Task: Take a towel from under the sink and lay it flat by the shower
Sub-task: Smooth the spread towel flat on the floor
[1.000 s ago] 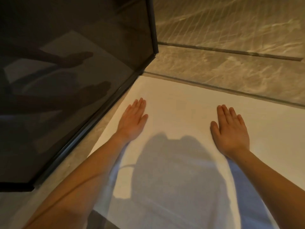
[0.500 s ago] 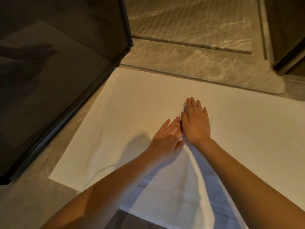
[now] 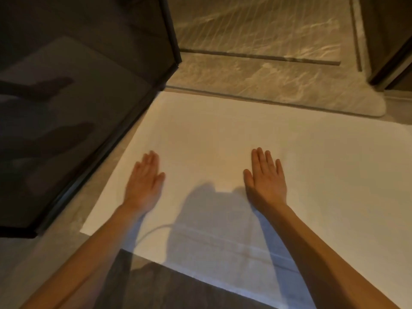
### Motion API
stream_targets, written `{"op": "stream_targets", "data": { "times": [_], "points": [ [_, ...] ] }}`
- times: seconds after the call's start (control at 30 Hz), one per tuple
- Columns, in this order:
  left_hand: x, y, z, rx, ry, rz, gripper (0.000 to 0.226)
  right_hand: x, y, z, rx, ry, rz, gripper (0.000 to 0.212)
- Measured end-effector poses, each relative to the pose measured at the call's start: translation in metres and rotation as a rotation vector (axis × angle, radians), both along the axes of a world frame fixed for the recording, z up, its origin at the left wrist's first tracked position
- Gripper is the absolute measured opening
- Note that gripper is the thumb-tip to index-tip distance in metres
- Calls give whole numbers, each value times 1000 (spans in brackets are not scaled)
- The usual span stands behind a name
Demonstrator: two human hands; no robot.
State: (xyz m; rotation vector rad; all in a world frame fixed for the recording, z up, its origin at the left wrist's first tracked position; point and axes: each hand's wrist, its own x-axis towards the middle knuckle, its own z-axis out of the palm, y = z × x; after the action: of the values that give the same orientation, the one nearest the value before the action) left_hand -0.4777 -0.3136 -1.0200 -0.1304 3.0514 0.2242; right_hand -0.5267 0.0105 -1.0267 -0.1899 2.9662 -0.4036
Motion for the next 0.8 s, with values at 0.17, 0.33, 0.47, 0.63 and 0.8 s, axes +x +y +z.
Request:
{"op": "stream_targets", "data": {
  "times": [0.17,0.33,0.47,0.63,0.8],
  "points": [
    [10,86,0,47,34,-314,63,46,-65,13,-80,121,111,60],
    [35,61,-8,66,-15,-234,60,60,-82,1,17,55,195,62],
    [71,-27,-8,24,-25,-4,60,61,-79,-2,-14,68,176,65],
    [86,-71,3,-11,-68,211,66,60,-84,2,12,37,174,68],
    [91,22,8,54,-72,-134,59,88,-97,15,-54,45,123,66]
  ]
}}
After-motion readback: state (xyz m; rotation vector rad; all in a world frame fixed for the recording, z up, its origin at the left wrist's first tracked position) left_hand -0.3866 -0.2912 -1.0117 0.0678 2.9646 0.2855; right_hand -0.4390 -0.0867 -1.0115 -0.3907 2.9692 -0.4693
